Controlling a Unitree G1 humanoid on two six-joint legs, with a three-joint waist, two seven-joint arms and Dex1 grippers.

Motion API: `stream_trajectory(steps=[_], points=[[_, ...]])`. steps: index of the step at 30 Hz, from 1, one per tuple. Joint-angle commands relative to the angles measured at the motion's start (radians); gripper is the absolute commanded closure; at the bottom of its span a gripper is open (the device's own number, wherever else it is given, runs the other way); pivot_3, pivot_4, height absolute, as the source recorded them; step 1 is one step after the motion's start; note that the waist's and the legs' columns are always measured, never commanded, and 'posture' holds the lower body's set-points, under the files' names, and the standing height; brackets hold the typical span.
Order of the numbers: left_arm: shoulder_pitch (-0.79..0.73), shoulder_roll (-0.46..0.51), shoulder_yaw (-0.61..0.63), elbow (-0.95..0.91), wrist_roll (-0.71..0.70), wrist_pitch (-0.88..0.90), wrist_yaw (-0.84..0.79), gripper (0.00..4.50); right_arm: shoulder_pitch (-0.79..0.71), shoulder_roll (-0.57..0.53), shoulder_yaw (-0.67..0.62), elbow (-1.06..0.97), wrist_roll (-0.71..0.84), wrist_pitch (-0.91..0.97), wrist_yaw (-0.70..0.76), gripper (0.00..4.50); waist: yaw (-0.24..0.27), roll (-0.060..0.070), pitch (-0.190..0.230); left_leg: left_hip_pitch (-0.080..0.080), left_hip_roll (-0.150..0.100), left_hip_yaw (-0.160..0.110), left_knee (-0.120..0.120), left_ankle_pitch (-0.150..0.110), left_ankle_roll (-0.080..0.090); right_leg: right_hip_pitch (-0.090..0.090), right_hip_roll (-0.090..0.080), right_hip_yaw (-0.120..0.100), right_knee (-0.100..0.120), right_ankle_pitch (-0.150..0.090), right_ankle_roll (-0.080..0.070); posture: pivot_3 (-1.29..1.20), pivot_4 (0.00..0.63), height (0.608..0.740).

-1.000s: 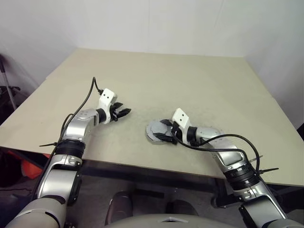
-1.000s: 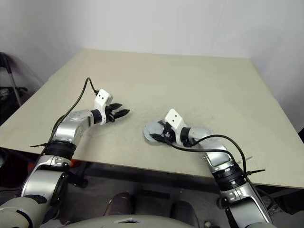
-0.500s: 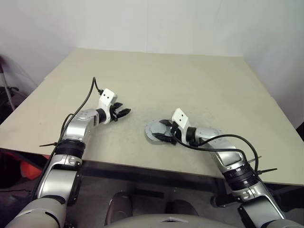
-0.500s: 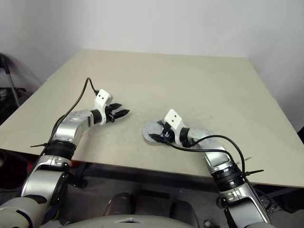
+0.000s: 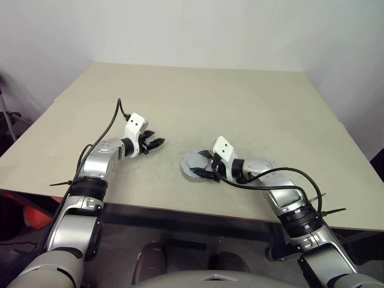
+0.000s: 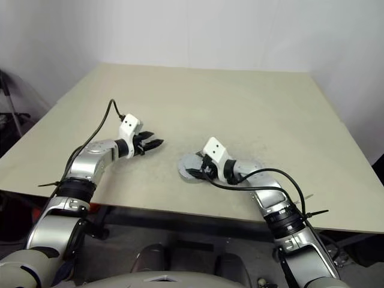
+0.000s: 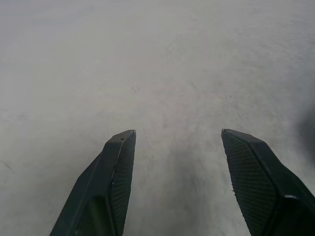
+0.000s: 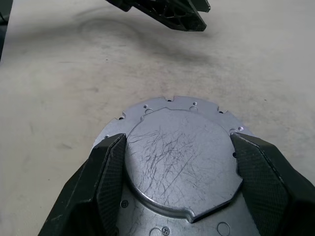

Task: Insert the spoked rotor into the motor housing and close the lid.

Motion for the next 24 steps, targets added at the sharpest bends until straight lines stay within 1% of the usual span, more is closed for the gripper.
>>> stream_trajectory(steps=[1,6,14,19,22,24], points=[[-0.004,0.009,0.007,-0.039,0.0,-0.012,0.004,1.55,0.018,-0.01,0.032,0.04,-0.052,0.021,-0.02,1.57,0.0,0.0,0.0,0.0,0.0,0.0,0.0,0.0,0.0,0.0,0.0,0.0,0.0,0.0,0.0,0.0,0.0,0.74],[-0.001,0.01,0.006,-0.042,0.0,-0.01,0.004,1.55,0.019,-0.006,0.02,0.058,-0.037,0.017,-0.017,1.57,0.001,-0.001,-0.001,0.001,0.0,0.0,0.0,0.001,-0.001,0.0,0.0,0.001,0.0,0.0,0.001,0.0,0.0,0.74],[-0.007,0.008,0.001,-0.034,0.002,-0.015,0.002,1.55,-0.005,0.061,-0.082,0.018,0.082,0.035,-0.009,1.57,-0.002,-0.001,-0.002,0.0,0.0,0.0,-0.001,0.001,-0.001,-0.001,0.0,0.001,0.0,0.0,-0.001,0.0,0.0,0.74],[-0.011,0.009,0.0,-0.024,0.003,-0.021,0.0,1.55,-0.021,0.099,-0.137,0.014,0.112,0.016,-0.026,1.57,-0.005,-0.001,-0.002,-0.004,0.0,0.0,-0.001,0.0,-0.001,-0.005,0.0,0.001,0.0,0.003,-0.005,0.0,0.0,0.74],[-0.012,0.01,-0.002,-0.022,0.005,-0.023,0.0,1.55,-0.019,0.105,-0.148,0.004,0.121,0.015,-0.019,1.57,-0.01,-0.001,-0.002,-0.005,0.0,0.0,-0.001,0.0,-0.001,-0.005,0.0,0.001,-0.001,0.004,-0.006,0.0,0.0,0.74],[-0.013,0.009,-0.002,-0.021,0.006,-0.024,0.0,1.55,-0.012,0.091,-0.134,-0.002,0.108,0.015,-0.008,1.57,-0.012,-0.001,-0.002,-0.007,0.0,0.0,-0.001,0.0,0.0,-0.006,0.0,0.001,-0.002,0.004,-0.006,0.0,0.0,0.74]])
